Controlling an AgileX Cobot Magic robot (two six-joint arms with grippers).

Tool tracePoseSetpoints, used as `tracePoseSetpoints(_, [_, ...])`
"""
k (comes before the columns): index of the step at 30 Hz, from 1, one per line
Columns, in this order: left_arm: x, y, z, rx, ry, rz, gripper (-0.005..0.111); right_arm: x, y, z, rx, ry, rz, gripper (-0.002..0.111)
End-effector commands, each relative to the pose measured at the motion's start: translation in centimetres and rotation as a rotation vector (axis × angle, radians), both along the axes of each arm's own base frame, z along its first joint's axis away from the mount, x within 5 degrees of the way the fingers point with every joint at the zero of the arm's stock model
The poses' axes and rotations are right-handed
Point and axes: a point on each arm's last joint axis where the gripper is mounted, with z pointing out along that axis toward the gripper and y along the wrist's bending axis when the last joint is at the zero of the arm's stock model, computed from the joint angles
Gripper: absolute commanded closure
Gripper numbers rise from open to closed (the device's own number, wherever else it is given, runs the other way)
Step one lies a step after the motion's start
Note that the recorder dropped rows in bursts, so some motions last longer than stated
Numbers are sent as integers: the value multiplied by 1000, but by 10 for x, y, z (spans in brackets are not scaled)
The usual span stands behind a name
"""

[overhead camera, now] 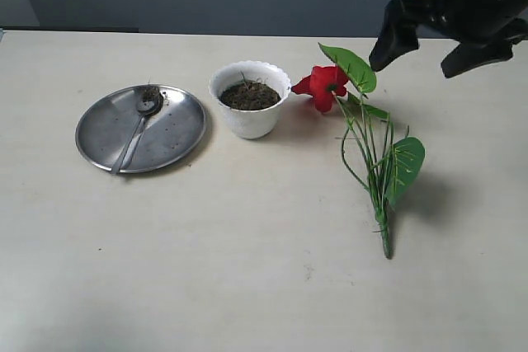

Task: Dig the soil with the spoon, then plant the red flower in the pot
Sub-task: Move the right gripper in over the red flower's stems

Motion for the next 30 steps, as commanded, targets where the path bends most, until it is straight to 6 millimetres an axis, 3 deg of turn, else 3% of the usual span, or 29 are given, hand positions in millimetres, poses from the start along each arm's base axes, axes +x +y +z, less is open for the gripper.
tracePoseSetpoints(1, [0,0,0,-2,-16,-5,106,9,21,-18,-63,11,34,4])
tracePoseSetpoints(7, [0,0,0,-2,-16,-5,106,38,49,-19,-191,30,27,4])
tracePoseSetpoints(11, [0,0,0,-2,-16,-5,106,50,57,-21,-246,101,-136,4])
tracePoseSetpoints(17, [0,0,0,-2,-16,-5,106,48,68,-32,-263,127,-143,4])
tracePoseSetpoints(23, [0,0,0,-2,-16,-5,106,42,89,-52,-386,105,-103,4])
tracePoseSetpoints(30, [0,0,0,-2,-16,-5,106,43,92,-59,-389,127,-181,4])
